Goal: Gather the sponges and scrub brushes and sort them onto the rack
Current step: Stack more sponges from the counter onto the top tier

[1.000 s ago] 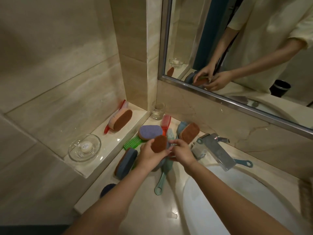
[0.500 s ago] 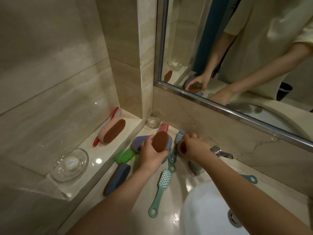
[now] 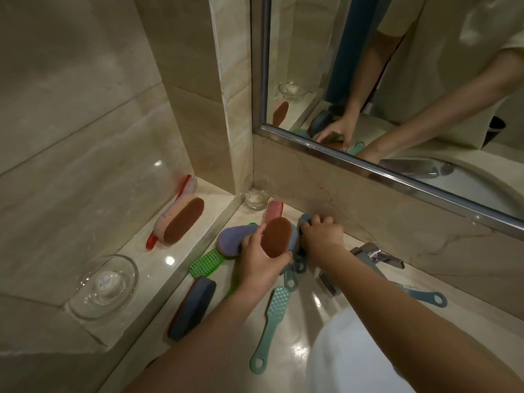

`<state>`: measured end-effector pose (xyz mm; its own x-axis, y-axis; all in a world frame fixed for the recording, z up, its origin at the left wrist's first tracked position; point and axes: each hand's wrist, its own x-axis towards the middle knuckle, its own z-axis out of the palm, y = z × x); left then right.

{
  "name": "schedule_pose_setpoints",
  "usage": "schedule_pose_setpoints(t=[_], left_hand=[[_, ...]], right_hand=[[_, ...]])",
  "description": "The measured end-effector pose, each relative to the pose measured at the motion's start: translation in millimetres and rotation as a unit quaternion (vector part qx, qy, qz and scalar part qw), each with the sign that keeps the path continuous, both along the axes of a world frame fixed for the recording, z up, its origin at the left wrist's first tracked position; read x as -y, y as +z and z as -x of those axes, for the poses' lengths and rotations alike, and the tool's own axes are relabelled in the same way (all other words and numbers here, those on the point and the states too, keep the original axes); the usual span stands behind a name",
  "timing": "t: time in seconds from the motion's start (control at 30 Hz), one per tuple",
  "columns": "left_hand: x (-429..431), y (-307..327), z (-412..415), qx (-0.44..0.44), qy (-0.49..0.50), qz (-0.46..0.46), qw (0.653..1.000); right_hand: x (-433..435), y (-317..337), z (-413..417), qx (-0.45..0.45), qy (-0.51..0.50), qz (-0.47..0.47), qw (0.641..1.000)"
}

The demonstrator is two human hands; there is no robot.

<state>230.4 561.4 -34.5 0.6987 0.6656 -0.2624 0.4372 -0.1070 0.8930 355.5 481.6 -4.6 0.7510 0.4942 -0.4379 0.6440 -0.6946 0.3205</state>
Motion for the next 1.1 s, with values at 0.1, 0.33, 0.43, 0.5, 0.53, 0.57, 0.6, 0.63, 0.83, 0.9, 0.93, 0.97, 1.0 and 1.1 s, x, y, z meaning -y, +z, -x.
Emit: schedule_pose_setpoints(t=[0.1,0.33,0.43,0.5,0.53,0.57,0.6,0.63,0.83,0.9,0.93,0.97,1.0,1.1], left_hand=[[-0.3,2.5,1.0,0.003,0.003,-0.004,1.0],[1.9,25.7,9.7,0.025,0.02,-0.027,0.999],[6.9,44.5,14.3,0.059,0.026,-0.01,0.998],[12.3,58.9,16.7,0.086,0.029,-0.008,0.996],[15.7,66.5,18.0,0.098,0.031,-0.005,0.995],[19.9,74.7,19.6,0.109,0.033,0.0,0.993],[25.2,83.0,21.5,0.119,0.035,0.007,0.992],[31.1,90.7,23.2,0.129,0.035,0.015,0.991],[82.1,128.6,36.2,0.191,0.0,0.069,0.979],[105.0,139.0,39.5,0.203,-0.02,0.075,0.976],[117.0,143.2,40.4,0.208,-0.029,0.081,0.974],[129.8,147.2,40.6,0.211,-0.036,0.084,0.973],[142.1,151.0,40.9,0.212,-0.039,0.082,0.973],[180.7,161.4,39.2,0.224,-0.063,0.067,0.97]], right_hand=[[0.8,4.6,-1.0,-0.001,-0.004,-0.032,0.999],[21.3,51.6,10.1,0.006,-0.025,-0.253,0.967],[33.3,73.2,23.8,-0.022,-0.06,-0.378,0.923],[39.7,86.5,35.7,-0.037,-0.109,-0.454,0.883],[43.4,92.3,41.5,-0.049,-0.137,-0.486,0.862],[47.7,97.4,47.5,-0.062,-0.161,-0.514,0.84],[53.0,102.2,53.0,-0.079,-0.18,-0.54,0.819],[58.6,106.1,58.3,-0.097,-0.196,-0.563,0.797],[107.3,123.1,85.5,-0.168,-0.249,-0.679,0.67],[129.3,128.5,93.0,-0.18,-0.251,-0.696,0.648],[141.5,131.6,96.2,-0.18,-0.249,-0.691,0.654],[154.4,134.5,98.5,-0.177,-0.251,-0.681,0.665],[167.7,137.7,100.4,-0.174,-0.261,-0.67,0.673],[209.7,150.7,106.3,-0.162,-0.289,-0.664,0.67]])
